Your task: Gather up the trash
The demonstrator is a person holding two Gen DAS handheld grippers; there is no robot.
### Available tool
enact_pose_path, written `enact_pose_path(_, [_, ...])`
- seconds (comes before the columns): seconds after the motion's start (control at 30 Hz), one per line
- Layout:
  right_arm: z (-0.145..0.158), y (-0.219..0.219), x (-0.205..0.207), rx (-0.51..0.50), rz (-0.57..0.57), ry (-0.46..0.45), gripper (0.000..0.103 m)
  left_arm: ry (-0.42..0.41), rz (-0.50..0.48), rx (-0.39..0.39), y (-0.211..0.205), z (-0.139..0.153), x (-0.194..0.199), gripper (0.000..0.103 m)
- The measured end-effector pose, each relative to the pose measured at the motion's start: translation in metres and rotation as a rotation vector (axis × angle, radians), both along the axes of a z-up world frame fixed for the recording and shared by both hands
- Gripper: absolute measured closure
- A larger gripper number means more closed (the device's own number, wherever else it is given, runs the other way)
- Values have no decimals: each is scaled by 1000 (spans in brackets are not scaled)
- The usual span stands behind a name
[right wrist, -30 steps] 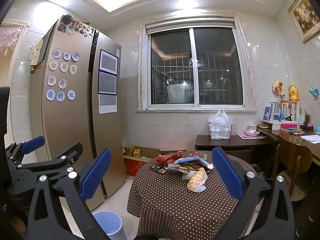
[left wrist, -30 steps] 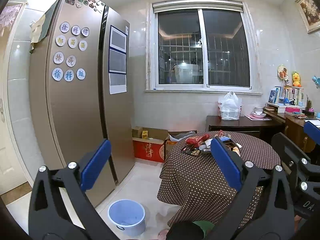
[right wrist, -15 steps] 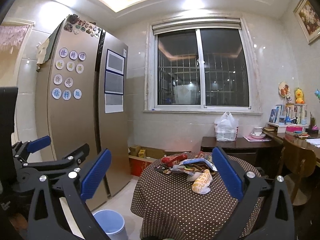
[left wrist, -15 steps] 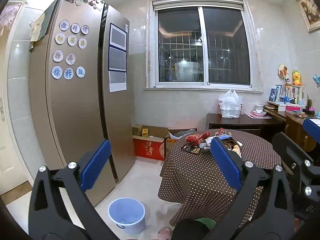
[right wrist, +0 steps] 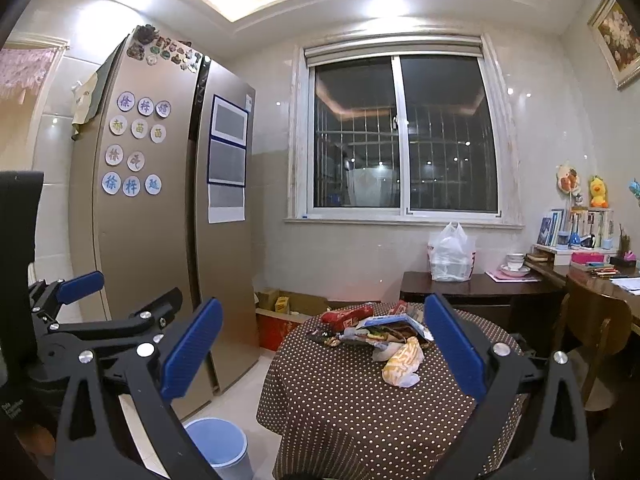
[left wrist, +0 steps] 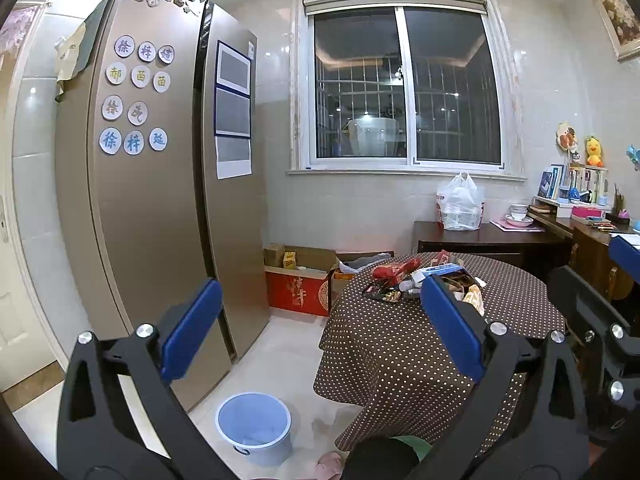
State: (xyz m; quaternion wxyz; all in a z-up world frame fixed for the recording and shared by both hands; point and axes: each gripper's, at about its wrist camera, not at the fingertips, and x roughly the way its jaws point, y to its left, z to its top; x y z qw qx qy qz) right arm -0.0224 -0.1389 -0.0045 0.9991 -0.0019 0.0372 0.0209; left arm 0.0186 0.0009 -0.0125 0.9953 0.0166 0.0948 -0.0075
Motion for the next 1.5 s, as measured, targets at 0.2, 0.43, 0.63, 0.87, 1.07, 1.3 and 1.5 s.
enact_pose_path(0.2, [-5, -6, 8, 16, -5, 20, 4, 27, -23, -14, -4, 0, 10, 6])
enact_pose_path(0.43, [-12, -27, 41, 60, -25, 70, 4, 71, -68, -11, -17, -6, 47, 6])
enact_pose_path(0.63, [-35, -46, 84, 103, -55, 154, 4, 177, -152, -1, -40, -36, 103, 6])
enact_pose_path(0.87, [-74, -79, 130, 135, -131, 281, 4, 271, -194, -22, -62, -66, 150, 6])
enact_pose_path(1.07, [-91, -100, 161, 138, -180, 327, 4, 332, -252, -1, -92, -86, 183, 6])
enact_pose_path(1.3, [-113, -140, 203, 201, -234, 417, 4, 401, -270, -27, -120, -104, 224, 6])
enact_pose_path(1.5, [-137, -149, 246, 189, -232, 522, 4, 445, -200, -69, -113, -120, 257, 6])
